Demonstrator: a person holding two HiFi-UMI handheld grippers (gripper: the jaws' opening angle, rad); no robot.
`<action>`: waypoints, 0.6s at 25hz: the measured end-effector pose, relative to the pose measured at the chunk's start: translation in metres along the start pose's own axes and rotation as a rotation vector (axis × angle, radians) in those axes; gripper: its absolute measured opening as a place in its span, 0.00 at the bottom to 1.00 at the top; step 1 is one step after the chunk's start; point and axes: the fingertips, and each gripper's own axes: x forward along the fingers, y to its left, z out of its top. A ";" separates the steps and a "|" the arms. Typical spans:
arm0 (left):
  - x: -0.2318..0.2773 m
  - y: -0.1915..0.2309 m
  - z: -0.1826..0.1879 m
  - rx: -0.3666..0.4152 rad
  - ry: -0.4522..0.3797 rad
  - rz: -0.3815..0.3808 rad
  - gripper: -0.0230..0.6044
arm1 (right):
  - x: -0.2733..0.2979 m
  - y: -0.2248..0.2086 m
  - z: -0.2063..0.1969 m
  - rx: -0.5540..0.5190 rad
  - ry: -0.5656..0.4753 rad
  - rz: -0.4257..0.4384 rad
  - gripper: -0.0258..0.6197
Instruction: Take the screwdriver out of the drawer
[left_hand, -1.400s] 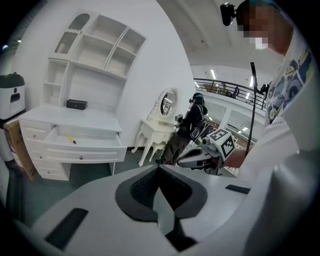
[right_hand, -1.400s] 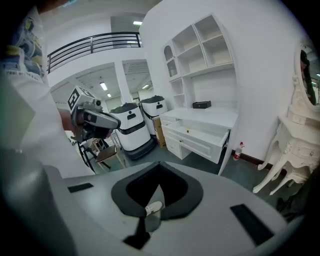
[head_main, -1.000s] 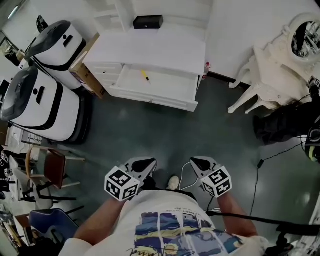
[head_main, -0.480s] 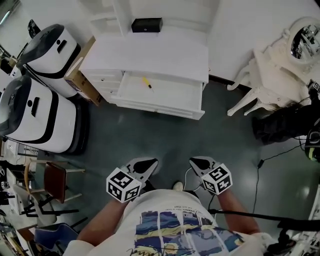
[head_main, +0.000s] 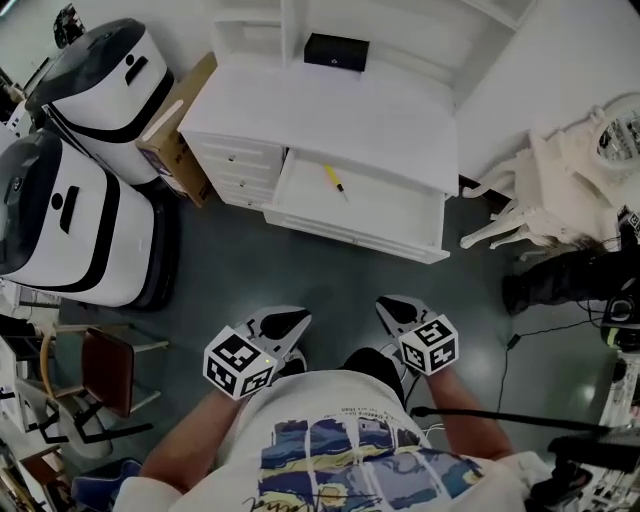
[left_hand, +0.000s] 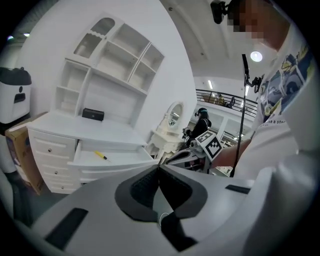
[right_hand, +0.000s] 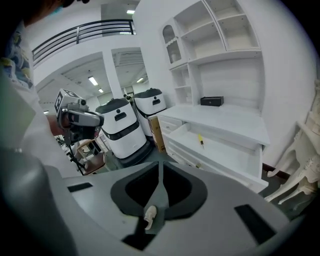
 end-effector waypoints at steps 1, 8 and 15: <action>-0.007 0.009 -0.001 0.002 0.002 0.001 0.06 | 0.011 0.003 0.007 0.000 0.001 -0.003 0.09; -0.018 0.062 0.009 -0.050 -0.028 0.029 0.06 | 0.062 -0.011 0.047 -0.043 0.040 -0.022 0.10; -0.006 0.118 0.043 -0.048 -0.023 0.086 0.06 | 0.137 -0.074 0.089 -0.086 0.077 -0.033 0.22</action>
